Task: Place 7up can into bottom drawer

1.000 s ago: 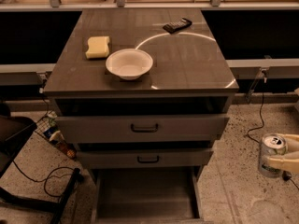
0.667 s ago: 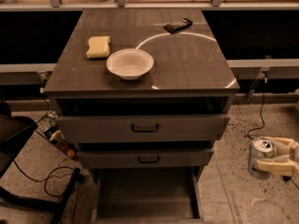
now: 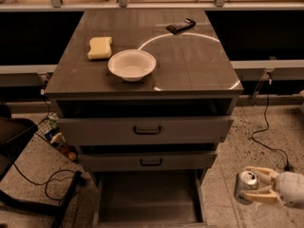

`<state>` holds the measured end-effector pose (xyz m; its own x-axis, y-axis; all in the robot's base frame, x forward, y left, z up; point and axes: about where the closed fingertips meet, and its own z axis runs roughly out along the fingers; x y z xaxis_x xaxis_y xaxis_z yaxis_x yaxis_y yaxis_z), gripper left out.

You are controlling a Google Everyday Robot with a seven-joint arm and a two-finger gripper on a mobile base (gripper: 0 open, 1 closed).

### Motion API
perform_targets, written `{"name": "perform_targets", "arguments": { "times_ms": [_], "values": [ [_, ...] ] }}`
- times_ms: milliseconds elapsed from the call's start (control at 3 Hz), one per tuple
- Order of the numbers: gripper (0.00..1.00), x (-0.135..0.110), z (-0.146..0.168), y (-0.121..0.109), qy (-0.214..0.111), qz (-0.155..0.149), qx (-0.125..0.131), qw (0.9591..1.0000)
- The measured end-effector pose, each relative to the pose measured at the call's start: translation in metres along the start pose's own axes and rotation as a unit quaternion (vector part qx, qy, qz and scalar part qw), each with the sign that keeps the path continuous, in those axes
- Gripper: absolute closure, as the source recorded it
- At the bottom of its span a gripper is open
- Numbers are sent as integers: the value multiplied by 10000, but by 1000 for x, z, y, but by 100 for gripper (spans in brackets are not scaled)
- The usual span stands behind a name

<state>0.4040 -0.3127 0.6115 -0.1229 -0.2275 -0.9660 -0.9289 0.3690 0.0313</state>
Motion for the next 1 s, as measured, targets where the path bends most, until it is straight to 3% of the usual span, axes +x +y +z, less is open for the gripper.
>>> {"name": "perform_targets", "arguments": {
  "times_ms": [333, 667, 1000],
  "values": [
    [100, 56, 23, 16, -70, 37, -387, 9992],
    [100, 97, 55, 32, 63, 76, -738, 9972],
    [100, 97, 55, 32, 63, 76, -738, 9972]
  ]
}}
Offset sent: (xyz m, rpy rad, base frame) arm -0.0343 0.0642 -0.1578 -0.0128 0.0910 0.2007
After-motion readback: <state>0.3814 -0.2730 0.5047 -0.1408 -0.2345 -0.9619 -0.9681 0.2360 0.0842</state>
